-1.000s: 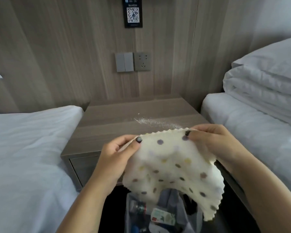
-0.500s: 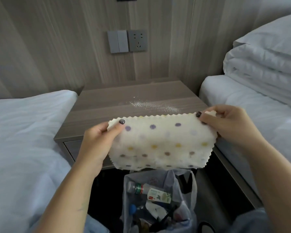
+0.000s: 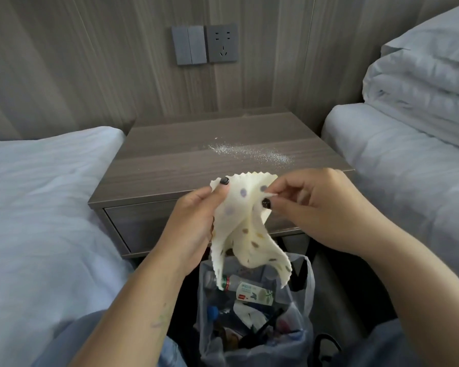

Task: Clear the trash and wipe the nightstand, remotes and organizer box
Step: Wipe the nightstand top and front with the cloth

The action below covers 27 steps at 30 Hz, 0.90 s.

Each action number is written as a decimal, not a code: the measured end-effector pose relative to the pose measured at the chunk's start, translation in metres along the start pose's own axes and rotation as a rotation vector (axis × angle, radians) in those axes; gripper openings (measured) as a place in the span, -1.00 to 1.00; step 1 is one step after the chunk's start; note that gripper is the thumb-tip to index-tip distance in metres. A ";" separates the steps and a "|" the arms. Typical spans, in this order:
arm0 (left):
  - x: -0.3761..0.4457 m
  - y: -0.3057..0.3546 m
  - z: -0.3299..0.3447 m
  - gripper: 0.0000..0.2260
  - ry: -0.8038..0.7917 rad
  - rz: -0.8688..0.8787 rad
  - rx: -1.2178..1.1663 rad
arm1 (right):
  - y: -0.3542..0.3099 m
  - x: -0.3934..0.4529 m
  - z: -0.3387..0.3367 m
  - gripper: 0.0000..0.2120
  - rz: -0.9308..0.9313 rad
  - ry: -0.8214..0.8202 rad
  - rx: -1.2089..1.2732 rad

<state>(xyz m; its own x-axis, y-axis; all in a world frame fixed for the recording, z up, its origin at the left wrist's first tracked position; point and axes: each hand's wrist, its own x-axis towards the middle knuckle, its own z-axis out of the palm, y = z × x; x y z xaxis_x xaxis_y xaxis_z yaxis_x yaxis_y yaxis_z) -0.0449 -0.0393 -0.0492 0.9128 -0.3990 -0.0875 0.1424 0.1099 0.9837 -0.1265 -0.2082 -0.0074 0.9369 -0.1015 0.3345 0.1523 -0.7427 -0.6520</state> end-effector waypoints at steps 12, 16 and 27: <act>-0.001 -0.004 0.010 -0.84 -0.089 -0.009 -0.109 | 0.005 0.018 0.018 -0.84 0.120 0.045 0.350; -0.003 -0.002 0.003 -0.65 -0.237 0.020 -0.119 | 0.008 0.021 0.016 -0.80 0.145 0.077 0.308; -0.004 0.007 -0.010 -0.77 -0.169 0.139 -0.348 | 0.033 0.011 0.033 -0.35 0.213 -0.167 0.870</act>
<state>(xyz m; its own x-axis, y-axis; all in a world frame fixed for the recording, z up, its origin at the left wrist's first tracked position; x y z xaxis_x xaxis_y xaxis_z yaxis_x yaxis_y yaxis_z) -0.0435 -0.0274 -0.0433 0.8610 -0.4991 0.0982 0.1695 0.4635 0.8697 -0.1004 -0.2119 -0.0479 0.9955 -0.0319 0.0897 0.0912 0.0489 -0.9946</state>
